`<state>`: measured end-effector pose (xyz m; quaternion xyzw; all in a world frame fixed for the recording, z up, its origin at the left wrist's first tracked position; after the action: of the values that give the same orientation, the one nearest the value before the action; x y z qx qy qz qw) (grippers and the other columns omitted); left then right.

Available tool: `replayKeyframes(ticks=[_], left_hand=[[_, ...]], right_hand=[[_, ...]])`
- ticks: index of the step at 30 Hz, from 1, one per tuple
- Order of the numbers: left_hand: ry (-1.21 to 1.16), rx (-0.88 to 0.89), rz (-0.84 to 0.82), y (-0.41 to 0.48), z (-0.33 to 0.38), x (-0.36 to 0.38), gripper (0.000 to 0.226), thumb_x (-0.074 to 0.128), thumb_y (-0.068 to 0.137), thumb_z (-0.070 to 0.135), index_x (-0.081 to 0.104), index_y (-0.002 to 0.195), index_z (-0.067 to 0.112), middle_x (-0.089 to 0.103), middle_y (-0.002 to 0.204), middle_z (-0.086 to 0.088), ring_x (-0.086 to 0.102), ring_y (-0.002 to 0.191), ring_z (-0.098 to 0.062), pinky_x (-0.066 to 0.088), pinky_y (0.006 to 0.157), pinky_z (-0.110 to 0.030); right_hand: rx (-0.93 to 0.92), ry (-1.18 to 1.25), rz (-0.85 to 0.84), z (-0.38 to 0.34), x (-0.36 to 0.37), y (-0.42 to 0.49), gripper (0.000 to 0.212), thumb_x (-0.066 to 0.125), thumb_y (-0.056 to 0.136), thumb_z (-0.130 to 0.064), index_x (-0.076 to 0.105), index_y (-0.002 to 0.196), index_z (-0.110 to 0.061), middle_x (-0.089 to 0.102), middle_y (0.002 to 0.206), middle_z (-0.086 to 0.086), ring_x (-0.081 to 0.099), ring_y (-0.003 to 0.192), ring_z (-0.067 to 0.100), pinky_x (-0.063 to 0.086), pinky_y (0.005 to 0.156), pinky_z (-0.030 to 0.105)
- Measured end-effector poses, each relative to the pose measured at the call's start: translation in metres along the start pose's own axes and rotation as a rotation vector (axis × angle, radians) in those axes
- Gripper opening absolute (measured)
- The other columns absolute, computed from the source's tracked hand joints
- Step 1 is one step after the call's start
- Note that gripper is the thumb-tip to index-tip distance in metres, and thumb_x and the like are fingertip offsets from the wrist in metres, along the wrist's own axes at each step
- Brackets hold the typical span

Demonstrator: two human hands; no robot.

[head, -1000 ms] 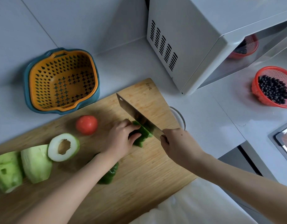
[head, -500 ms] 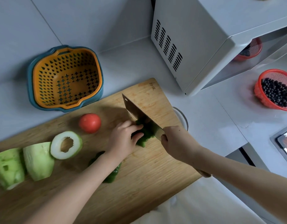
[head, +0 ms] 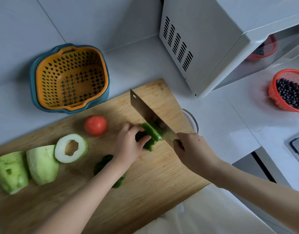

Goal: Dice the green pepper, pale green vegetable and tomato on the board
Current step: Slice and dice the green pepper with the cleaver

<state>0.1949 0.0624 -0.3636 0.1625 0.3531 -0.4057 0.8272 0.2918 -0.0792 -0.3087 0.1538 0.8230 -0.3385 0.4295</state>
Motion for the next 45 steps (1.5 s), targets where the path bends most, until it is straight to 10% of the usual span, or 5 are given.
replayKeyframes(ticks=[13,33,45], left_hand=[[-0.006,-0.021,-0.025,0.002,-0.002,0.0,0.02,0.079,0.074,0.026,0.07,0.087,0.014,0.058,0.088,0.0,0.057,0.074,-0.015,0.048,0.069,-0.028],[0.01,-0.033,0.062,-0.001,-0.01,0.004,0.029,0.081,0.071,0.028,0.061,0.081,0.01,0.052,0.083,0.01,0.049,0.07,-0.004,0.031,0.058,-0.007],[-0.022,-0.032,0.041,-0.001,-0.014,0.006,0.026,0.078,0.073,0.029,0.06,0.08,0.012,0.058,0.085,0.002,0.058,0.071,-0.011,0.048,0.061,-0.022]], right_hand=[[0.032,-0.128,-0.137,0.003,-0.012,-0.011,0.028,0.036,0.096,-0.019,0.043,0.069,-0.015,0.04,0.061,-0.005,0.037,0.05,0.008,0.028,0.045,0.017],[-0.015,-0.006,0.007,-0.008,0.0,-0.002,0.038,0.039,0.095,-0.017,0.031,0.058,-0.017,0.035,0.053,-0.003,0.031,0.046,0.012,0.025,0.045,0.021],[0.068,-0.126,-0.163,0.001,-0.007,-0.019,0.034,0.036,0.095,-0.017,0.03,0.061,-0.019,0.037,0.06,-0.004,0.034,0.049,0.009,0.026,0.045,0.019]])
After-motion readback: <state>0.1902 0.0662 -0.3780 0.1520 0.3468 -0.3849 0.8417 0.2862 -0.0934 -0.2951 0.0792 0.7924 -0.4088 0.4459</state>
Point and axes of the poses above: each hand's wrist, its own y-axis towards the middle knuckle, its own x-axis out of the palm, z = x × y, the point moved 6 cm from there along y, towards the middle knuckle
